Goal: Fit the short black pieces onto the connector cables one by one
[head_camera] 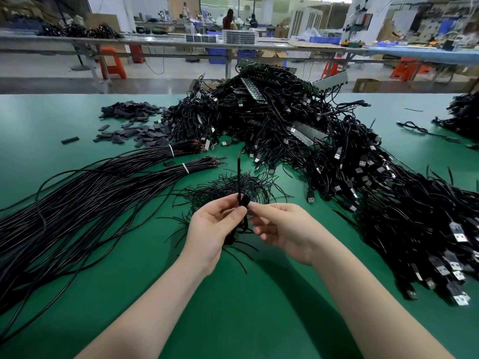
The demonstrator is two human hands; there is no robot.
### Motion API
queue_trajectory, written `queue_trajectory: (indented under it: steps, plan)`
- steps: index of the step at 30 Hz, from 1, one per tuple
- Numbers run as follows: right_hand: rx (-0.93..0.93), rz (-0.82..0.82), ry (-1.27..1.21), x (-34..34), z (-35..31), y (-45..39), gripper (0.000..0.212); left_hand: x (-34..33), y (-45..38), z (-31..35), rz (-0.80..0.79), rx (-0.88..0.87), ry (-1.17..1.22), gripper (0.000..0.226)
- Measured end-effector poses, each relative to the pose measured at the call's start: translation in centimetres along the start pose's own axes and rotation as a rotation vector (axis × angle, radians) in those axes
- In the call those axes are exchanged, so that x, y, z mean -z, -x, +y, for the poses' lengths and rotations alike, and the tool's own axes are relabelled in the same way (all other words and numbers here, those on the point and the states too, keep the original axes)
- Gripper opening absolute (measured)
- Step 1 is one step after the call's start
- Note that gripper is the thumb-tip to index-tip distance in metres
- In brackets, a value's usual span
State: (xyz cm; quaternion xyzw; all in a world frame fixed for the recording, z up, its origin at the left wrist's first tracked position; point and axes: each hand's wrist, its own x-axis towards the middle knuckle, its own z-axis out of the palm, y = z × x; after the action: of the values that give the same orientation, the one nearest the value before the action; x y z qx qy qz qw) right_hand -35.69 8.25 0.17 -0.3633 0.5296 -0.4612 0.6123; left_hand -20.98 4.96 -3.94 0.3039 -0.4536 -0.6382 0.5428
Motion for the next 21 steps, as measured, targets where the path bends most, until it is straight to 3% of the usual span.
queue_trajectory:
  steps: [5, 8, 10, 13, 17, 19, 21]
  plan:
    - [-0.076, -0.054, -0.075, 0.2, -0.3, 0.1, 0.013, 0.2, 0.1, 0.1, -0.057, -0.002, -0.054, 0.029]
    - [0.074, -0.040, -0.042, -0.1, 0.2, 0.0, 0.014, -0.1, 0.2, 0.2, -0.002, 0.003, -0.085, 0.026]
    - [0.328, 0.080, 0.211, -0.4, 0.8, -0.3, 0.016, -0.2, 0.3, 0.2, 0.048, 0.057, -0.043, 0.024]
    - [0.850, 0.292, 0.855, -0.5, 1.8, -0.9, 0.011, -0.2, 0.3, 0.5, 0.064, 0.229, 0.020, 0.018]
    - [1.273, 0.355, 1.238, -0.1, 2.7, -1.1, 0.010, -0.2, 0.3, 0.9, -0.029, 0.410, 0.307, 0.024]
    - [1.298, 0.358, 1.220, 0.0, 2.6, -1.2, 0.008, -0.2, 0.2, 0.8, -0.032, 0.389, 0.300, 0.022]
    - [1.071, 0.333, 0.948, -0.3, 2.0, -0.9, 0.004, -0.1, 0.0, 0.6, 0.016, 0.293, 0.185, 0.025]
